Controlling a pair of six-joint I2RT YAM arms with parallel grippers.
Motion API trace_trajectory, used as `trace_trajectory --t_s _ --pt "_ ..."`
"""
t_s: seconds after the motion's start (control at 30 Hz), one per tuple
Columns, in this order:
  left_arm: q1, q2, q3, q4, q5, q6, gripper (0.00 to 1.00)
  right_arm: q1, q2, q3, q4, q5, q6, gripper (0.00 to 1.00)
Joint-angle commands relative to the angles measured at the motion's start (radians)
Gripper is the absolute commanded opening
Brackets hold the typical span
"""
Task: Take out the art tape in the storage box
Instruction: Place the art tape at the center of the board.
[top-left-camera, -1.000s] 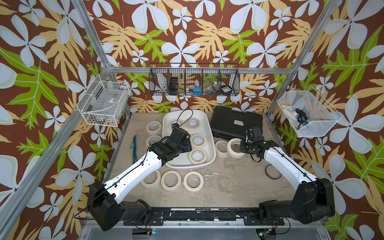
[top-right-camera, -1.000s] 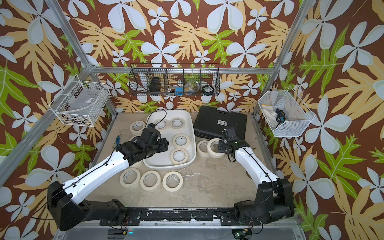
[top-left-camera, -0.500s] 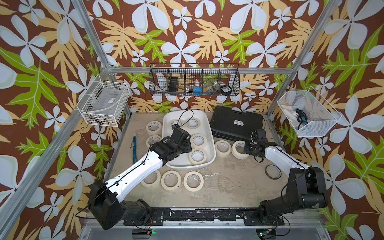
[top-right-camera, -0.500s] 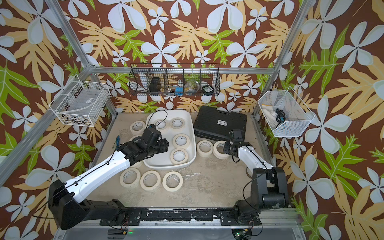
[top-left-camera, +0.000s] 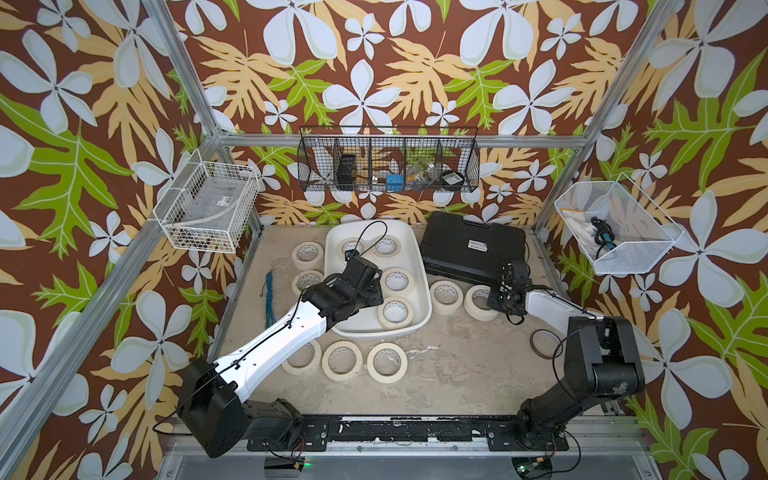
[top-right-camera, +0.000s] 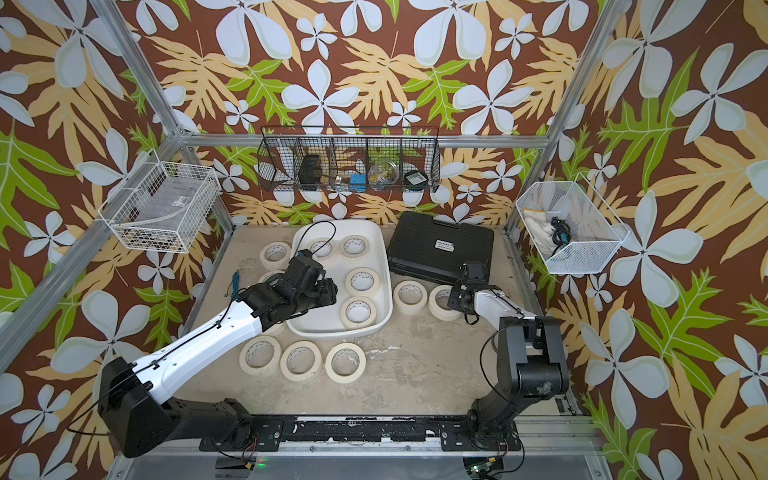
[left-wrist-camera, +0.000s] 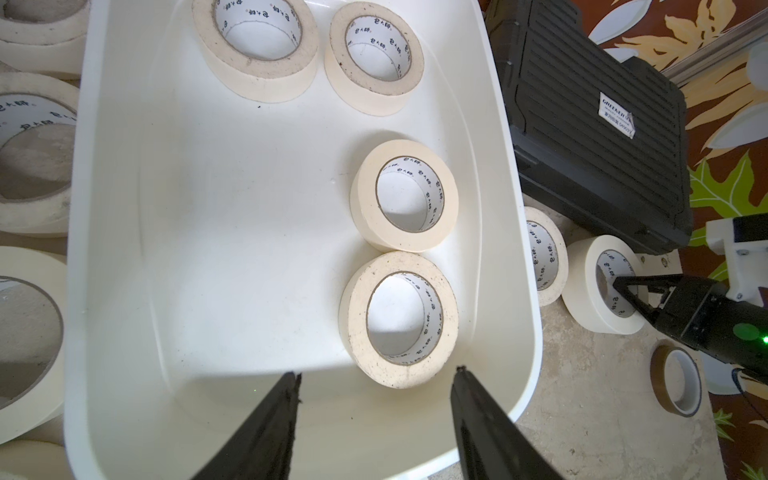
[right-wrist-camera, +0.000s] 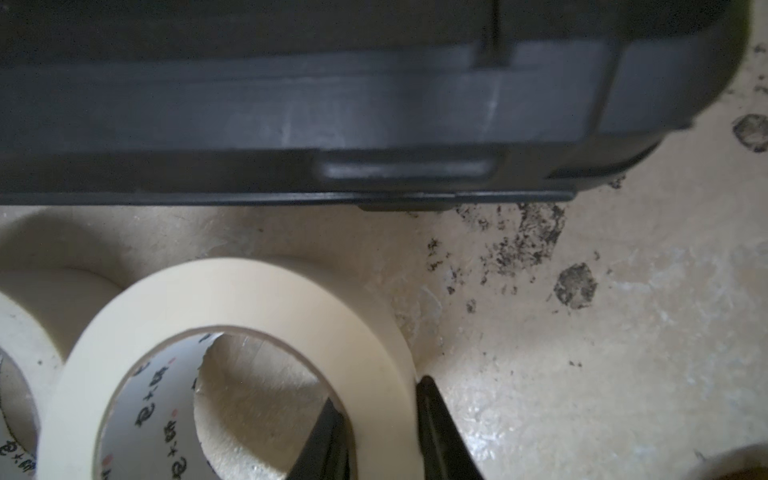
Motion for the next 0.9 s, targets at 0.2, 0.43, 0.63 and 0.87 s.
trace_trajectory --t_s 0.2,0.43,0.63,0.87 --pt "0.006 0.017 -0.040 0.040 -0.011 0.007 0.60 0.001 -0.007 0.006 0.021 0.013 0.013 0.37" --pt "0.007 0.076 -0.039 0.041 0.018 0.070 0.60 0.001 -0.040 0.012 -0.004 0.014 0.013 0.46" --pt "0.008 0.149 -0.015 0.028 0.054 0.170 0.61 0.001 -0.116 0.030 -0.037 -0.033 0.016 0.47" --pt "0.008 0.265 0.019 0.011 0.051 0.253 0.61 0.001 -0.227 0.065 -0.095 -0.123 0.021 0.48"
